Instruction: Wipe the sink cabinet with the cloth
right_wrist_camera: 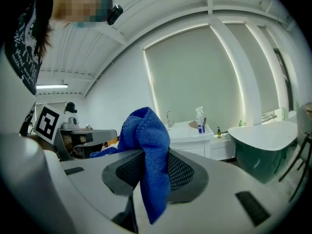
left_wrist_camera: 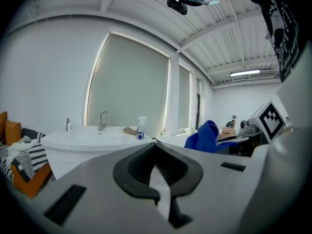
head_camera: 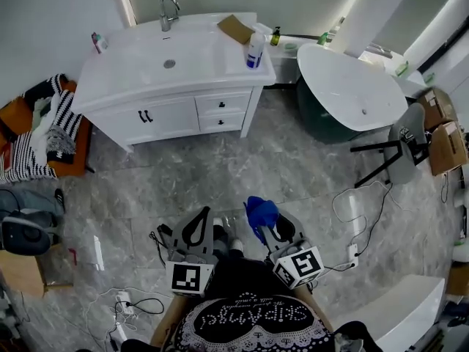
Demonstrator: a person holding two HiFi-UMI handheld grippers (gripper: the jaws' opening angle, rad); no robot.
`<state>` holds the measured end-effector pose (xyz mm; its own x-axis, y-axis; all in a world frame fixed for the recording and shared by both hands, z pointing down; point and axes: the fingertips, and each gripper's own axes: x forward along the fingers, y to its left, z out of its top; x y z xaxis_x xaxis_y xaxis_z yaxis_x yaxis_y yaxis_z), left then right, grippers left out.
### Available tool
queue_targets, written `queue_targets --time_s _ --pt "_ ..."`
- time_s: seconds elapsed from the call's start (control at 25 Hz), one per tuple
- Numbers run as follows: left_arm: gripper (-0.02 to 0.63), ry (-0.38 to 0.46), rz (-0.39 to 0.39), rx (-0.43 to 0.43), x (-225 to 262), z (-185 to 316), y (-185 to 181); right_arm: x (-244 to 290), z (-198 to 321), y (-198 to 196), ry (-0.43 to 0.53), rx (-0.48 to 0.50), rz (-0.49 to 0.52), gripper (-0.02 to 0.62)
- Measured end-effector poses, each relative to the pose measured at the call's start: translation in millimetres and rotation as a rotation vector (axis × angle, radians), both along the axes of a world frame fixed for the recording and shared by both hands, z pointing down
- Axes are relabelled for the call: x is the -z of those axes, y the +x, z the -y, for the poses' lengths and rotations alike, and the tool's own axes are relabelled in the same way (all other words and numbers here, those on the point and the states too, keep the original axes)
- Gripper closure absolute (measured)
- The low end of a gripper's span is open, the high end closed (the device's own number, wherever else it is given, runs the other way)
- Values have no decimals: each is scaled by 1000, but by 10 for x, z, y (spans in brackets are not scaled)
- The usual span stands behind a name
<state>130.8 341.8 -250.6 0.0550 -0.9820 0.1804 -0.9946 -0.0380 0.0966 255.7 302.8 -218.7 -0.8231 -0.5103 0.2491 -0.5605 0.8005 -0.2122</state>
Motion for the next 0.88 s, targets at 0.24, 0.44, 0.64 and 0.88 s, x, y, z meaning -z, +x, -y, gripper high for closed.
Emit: queue_targets --time_s 0.24,0.44,0.64,0.88 --pt "606 -2 -12 14 27 230 -351 26 265 -332 4 2 6 477" --pt "606 -12 6 8 28 305 -626 9 381 -583 10 6 2 477" --pt "606 -30 7 5 -46 353 -789 12 435 -776 13 11 8 477" --pt "606 -41 19 -8 -84 461 -858 -30 532 -839 10 1 -2 477"
